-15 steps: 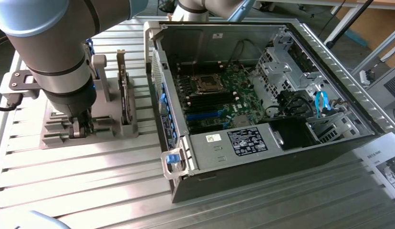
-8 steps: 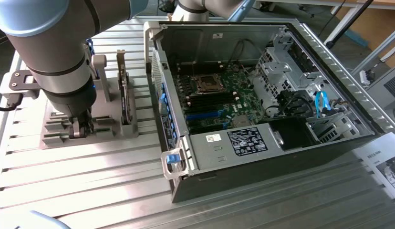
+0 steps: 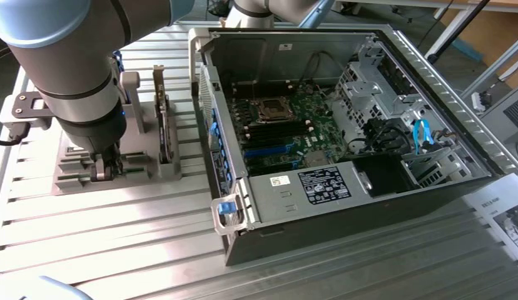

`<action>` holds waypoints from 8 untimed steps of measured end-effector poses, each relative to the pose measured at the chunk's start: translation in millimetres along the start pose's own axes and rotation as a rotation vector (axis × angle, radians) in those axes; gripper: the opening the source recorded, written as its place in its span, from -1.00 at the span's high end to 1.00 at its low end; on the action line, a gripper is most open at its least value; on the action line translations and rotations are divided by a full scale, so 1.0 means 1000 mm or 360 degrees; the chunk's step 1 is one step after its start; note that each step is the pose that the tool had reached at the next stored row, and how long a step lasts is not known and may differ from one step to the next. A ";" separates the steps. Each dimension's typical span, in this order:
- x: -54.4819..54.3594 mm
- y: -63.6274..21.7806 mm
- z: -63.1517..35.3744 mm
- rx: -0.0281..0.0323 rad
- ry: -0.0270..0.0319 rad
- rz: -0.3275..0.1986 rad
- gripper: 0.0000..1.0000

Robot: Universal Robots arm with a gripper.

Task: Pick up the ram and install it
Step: 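Pick up the ram and move it above insertion slot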

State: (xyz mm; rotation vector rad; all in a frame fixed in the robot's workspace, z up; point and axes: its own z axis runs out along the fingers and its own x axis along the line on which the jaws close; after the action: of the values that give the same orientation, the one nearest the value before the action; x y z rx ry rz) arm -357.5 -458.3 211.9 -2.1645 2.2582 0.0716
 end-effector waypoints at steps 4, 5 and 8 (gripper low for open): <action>0.000 0.0000 -0.0015 -0.00001 0.00001 0.0000 0.76; 0.000 0.0001 -0.0023 0.00001 0.00000 0.0000 0.76; 0.000 0.0001 -0.0052 0.00002 0.00000 0.0000 0.76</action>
State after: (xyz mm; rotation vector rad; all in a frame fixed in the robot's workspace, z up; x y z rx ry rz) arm -357.5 -458.3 217.1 -2.1644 2.2582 0.0715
